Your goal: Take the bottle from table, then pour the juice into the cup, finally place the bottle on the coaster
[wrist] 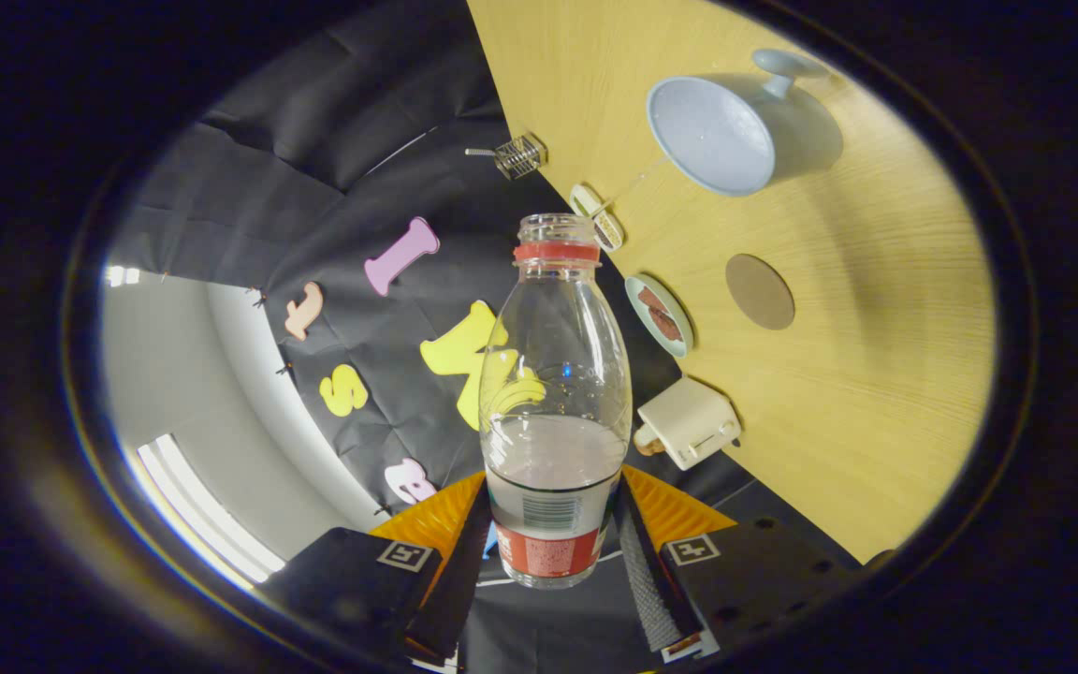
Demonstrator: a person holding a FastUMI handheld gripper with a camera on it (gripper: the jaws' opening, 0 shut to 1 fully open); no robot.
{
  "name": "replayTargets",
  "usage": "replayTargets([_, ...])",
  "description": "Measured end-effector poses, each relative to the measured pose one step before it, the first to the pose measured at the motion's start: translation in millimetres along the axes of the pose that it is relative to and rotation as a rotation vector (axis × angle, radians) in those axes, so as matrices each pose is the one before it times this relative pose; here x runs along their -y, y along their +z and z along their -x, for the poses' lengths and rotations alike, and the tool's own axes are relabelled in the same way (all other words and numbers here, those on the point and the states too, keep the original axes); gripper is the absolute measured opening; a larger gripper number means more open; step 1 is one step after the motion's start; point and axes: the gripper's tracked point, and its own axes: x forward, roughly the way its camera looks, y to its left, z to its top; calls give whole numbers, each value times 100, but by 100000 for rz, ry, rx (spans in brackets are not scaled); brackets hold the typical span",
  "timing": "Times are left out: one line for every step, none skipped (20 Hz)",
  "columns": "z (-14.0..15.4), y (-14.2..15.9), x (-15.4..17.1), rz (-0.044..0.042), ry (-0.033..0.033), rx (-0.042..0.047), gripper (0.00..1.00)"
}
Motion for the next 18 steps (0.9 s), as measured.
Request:
replayTargets([-85,159,111,-386,-459,87,75])
replayTargets([77,182,4,-289,14,198,75])
replayTargets([-78,262,233,386,-233,241,75])
replayTargets([-114,247,222,740,-432,345,75])
replayTargets([-23,197,278,1317,-452,36,75])
replayTargets([98,288,220,2139,-157,341,75])
replayTargets([27,329,184,3098,416,464,75])
replayTargets([176,219,313,3838,11,-422,75])
replayTargets([295,119,553,4681,-1150,-1128,75])
replayTargets([503,88,482,4760,-505,-739,75])
replayTargets([380,-30,518,5269,-1429,-601,75])
replayTargets([337,-190,825,5716,-2768,-1283,75])
replayTargets([167,-352,895,6071,-4126,-2033,75])
replayTargets([396,-603,258,6533,-2791,-2401,75])
replayTargets([532,-264,33,6723,-1696,-459,75])
replayTargets([572,-224,-8,6155,-1565,-1051,76])
replayTargets([429,-156,-313,5776,115,-286,76])
replayTargets([471,10,-689,5581,906,-113,76])
